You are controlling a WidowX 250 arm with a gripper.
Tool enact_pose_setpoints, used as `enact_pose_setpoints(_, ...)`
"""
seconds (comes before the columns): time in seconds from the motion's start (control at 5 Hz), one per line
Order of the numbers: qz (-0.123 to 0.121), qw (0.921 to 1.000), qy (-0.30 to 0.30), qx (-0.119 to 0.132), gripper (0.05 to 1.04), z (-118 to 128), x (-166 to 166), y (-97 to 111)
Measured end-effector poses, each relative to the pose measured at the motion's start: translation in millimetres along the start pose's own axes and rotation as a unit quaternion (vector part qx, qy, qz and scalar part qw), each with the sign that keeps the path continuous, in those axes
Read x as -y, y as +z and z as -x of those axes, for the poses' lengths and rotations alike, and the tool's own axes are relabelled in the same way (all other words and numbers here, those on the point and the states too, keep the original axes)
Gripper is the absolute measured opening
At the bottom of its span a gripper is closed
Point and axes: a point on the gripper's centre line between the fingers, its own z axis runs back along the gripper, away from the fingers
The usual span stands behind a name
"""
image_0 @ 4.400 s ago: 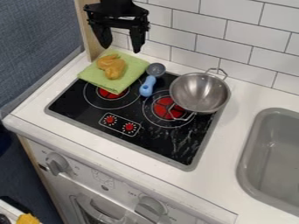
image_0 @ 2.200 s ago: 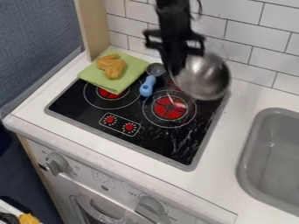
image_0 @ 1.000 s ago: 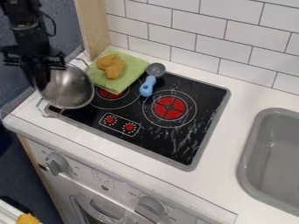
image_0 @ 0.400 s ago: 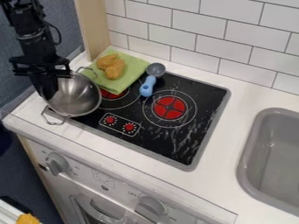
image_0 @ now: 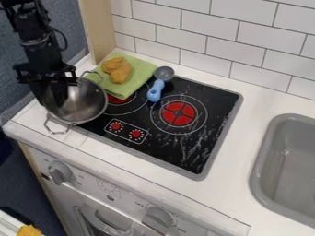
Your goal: Move the silver pot from the right burner to the bottom left side of the stove
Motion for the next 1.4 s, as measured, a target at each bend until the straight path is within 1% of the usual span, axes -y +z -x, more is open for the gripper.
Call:
enact_pose_setpoints(0.2, -0.028, 0.9993, -0.021, 0.014, 0.852, -3.1, 5.2, -0.2)
enact_pose_setpoints(0.4, -0.057, 0.9947, -0.057, 0.064, 1.01, -9.2, 17.7, 25.7)
enact_pose_setpoints(0.6, -0.063, 0.9887, -0.105, 0.086, 1.005, -11.4, 30.9, 37.8)
enact_pose_setpoints(0.8, -0.029, 0.9857, -0.136, 0.095, 1.001, -13.0, 43.2, 47.2)
enact_pose_setpoints(1.0, -0.017, 0.9827, -0.156, 0.098, 1.001, -14.6, 48.0, 50.0)
enact_pose_setpoints(1.4, -0.02, 0.982, -0.161, 0.097, 1.001, -14.4, 47.3, 49.9)
